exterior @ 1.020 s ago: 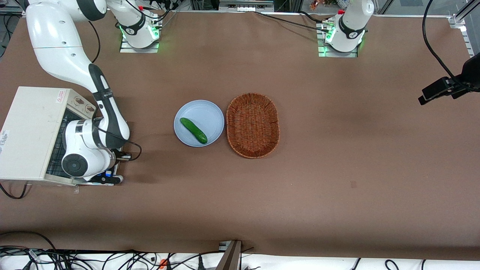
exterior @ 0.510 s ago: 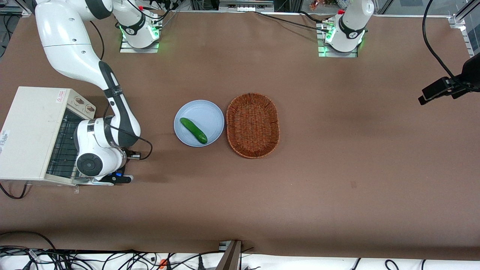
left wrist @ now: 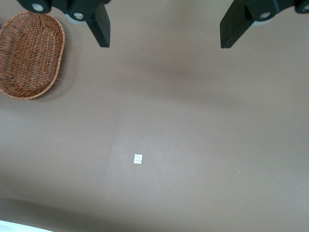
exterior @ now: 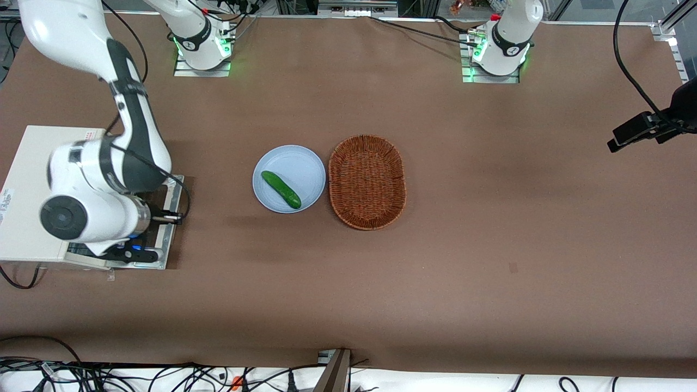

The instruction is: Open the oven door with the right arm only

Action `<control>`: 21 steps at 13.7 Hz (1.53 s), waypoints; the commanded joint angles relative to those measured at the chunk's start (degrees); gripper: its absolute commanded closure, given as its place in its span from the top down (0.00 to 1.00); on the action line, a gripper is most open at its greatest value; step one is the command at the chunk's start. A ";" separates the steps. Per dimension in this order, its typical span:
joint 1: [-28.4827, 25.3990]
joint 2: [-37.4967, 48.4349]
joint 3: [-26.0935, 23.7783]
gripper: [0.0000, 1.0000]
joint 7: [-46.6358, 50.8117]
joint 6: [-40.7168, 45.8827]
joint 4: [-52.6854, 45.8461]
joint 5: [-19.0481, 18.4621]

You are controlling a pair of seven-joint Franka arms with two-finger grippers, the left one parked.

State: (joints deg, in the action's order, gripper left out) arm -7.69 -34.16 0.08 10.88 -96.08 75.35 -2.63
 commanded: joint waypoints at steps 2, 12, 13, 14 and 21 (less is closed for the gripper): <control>-0.05 5.50 0.10 1.00 -2.79 2.02 1.55 1.22; 0.31 21.85 3.34 1.00 -8.49 14.16 1.55 2.01; 0.39 23.16 4.31 1.00 -10.25 14.51 1.64 2.01; 0.74 23.70 4.67 1.00 -11.92 15.56 1.81 2.01; 5.67 32.75 5.20 1.00 -15.45 18.55 7.34 2.10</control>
State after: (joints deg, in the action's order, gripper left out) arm -3.09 -5.37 5.57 -3.76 -77.89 78.62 -1.82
